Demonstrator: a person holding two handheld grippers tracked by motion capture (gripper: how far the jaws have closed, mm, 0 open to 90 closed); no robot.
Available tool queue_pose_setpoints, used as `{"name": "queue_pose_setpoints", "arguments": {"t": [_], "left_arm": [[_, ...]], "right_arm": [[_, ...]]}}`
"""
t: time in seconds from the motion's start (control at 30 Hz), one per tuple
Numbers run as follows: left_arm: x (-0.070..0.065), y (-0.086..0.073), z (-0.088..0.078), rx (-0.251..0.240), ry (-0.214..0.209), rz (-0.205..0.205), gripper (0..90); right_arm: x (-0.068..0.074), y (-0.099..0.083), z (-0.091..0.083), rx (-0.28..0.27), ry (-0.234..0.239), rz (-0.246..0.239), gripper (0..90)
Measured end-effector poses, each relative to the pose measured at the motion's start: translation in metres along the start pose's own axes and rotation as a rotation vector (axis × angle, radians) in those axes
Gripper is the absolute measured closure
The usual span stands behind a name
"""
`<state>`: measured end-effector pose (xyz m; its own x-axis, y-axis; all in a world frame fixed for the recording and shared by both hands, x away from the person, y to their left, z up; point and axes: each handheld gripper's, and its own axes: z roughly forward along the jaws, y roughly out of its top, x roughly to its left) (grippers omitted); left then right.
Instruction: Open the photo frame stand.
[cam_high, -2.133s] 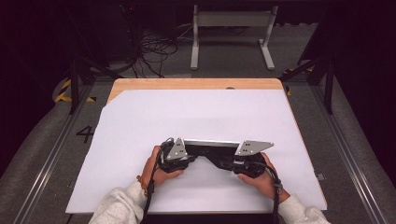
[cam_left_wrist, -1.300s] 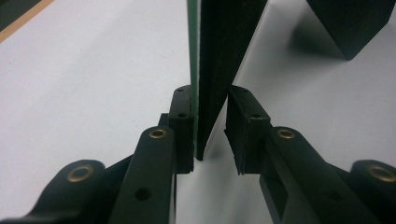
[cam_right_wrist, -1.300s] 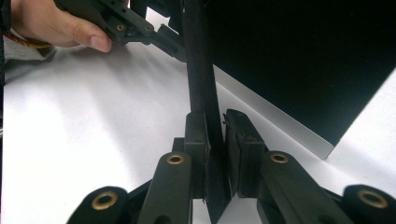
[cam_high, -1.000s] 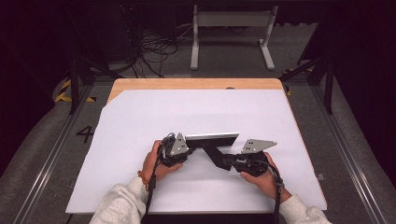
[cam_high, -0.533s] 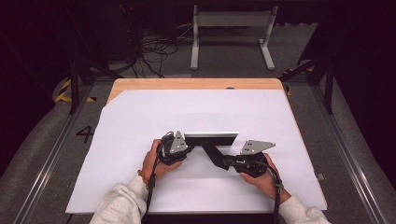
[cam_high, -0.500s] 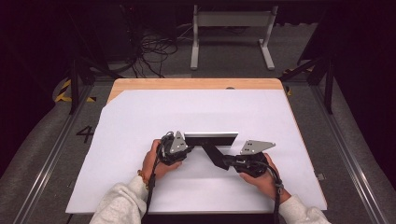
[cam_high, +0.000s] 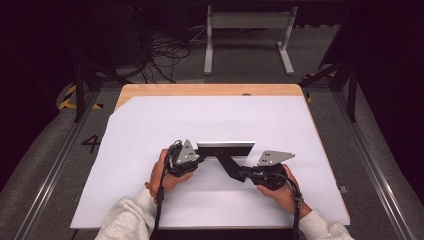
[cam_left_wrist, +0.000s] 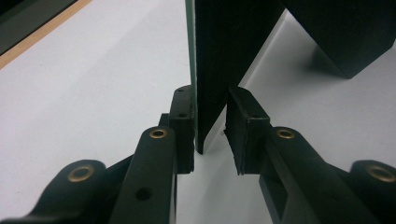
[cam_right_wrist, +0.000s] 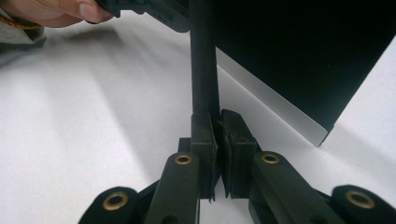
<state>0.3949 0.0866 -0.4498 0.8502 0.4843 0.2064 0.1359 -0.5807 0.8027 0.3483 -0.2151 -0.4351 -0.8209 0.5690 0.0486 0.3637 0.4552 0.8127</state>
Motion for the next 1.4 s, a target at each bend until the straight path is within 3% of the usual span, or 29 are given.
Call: {"name": "queue_pose_setpoints", "arguments": {"t": [0.67,0.93,1.4], "left_arm": [[0.0,0.001,-0.005,0.015,-0.01,0.017,76.8],[0.002,0.003,-0.01,-0.029,-0.022,-0.001,75.5],[0.002,0.006,-0.014,-0.007,-0.03,0.002,78.0]], "right_arm": [[-0.003,0.0,-0.002,0.007,-0.008,0.002,83.7],[-0.003,0.0,-0.001,0.003,-0.009,0.009,83.6],[-0.004,0.001,-0.002,0.009,-0.008,0.013,83.5]]}}
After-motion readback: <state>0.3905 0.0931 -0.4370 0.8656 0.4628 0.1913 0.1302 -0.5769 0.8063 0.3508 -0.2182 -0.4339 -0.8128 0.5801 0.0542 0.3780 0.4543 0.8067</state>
